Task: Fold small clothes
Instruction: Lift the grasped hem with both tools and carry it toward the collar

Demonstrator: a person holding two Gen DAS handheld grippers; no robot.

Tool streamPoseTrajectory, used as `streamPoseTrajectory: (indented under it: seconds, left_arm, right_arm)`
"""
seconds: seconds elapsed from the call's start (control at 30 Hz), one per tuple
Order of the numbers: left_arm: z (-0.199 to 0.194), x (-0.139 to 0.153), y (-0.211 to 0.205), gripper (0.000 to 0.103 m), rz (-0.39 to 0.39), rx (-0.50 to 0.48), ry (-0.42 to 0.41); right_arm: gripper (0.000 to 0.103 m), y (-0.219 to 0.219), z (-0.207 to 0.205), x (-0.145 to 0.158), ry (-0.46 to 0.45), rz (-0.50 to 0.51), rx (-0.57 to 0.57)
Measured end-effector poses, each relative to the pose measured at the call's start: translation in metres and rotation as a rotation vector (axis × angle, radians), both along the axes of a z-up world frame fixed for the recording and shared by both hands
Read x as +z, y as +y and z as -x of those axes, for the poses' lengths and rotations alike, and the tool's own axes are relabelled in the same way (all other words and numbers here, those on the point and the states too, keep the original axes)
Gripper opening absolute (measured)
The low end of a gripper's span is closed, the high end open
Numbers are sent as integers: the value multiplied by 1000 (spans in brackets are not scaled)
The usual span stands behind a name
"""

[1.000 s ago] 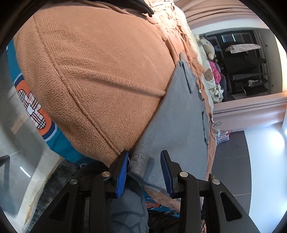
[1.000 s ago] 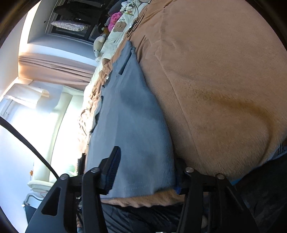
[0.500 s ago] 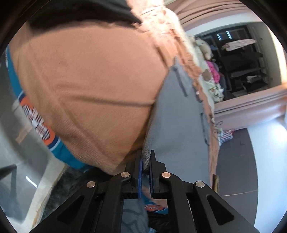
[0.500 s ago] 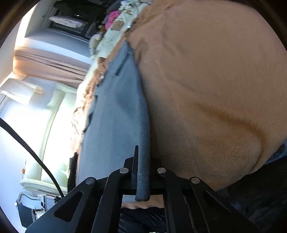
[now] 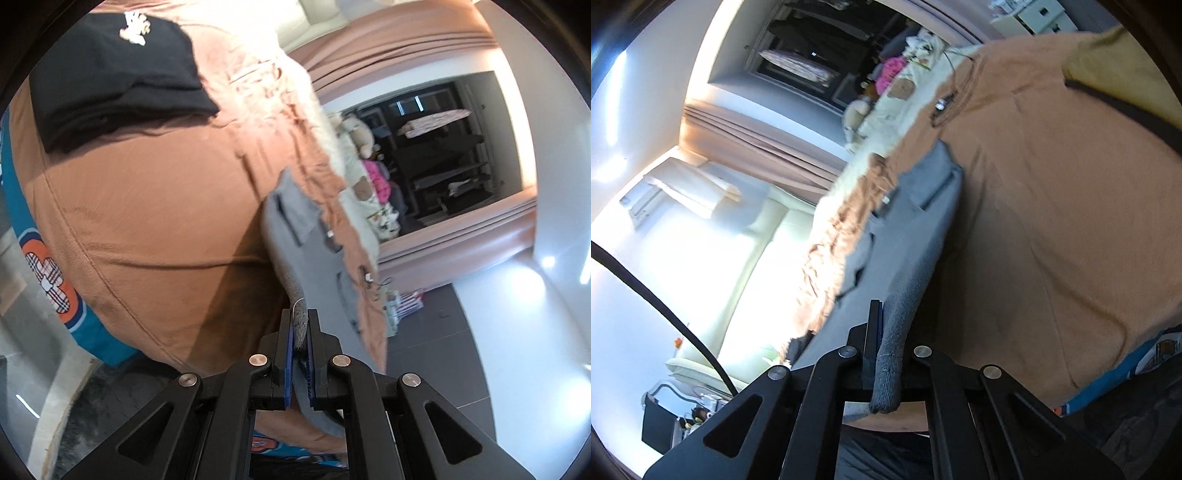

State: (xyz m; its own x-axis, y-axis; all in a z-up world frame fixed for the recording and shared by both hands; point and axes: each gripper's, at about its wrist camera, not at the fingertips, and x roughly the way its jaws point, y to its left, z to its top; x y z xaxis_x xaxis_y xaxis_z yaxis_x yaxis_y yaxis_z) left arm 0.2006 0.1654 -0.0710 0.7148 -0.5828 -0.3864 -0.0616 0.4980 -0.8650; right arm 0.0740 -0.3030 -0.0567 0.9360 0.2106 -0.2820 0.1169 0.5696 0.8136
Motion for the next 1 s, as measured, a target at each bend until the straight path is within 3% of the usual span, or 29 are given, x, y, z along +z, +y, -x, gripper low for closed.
streamPoseTrajectory:
  seconds: [0.2, 0.33, 0.63, 0.8, 1.0]
  left_arm:
    - [35, 37, 1, 5, 26, 8, -29]
    - [62, 58, -2, 5, 40, 7, -45]
    - [105, 109, -17, 5, 46, 6, -140]
    - [108, 120, -28, 5, 32, -12, -176]
    - [72, 110, -24, 5, 2, -1, -132]
  right_arm:
    - [0, 6, 39, 32, -72, 4, -2]
    - [0, 8, 64, 38, -100, -11, 3]
    - [0, -2, 102, 22, -186, 14, -11]
    - [0, 0, 109, 13, -210, 18, -34]
    - [0, 1, 87, 3, -182, 65, -55]
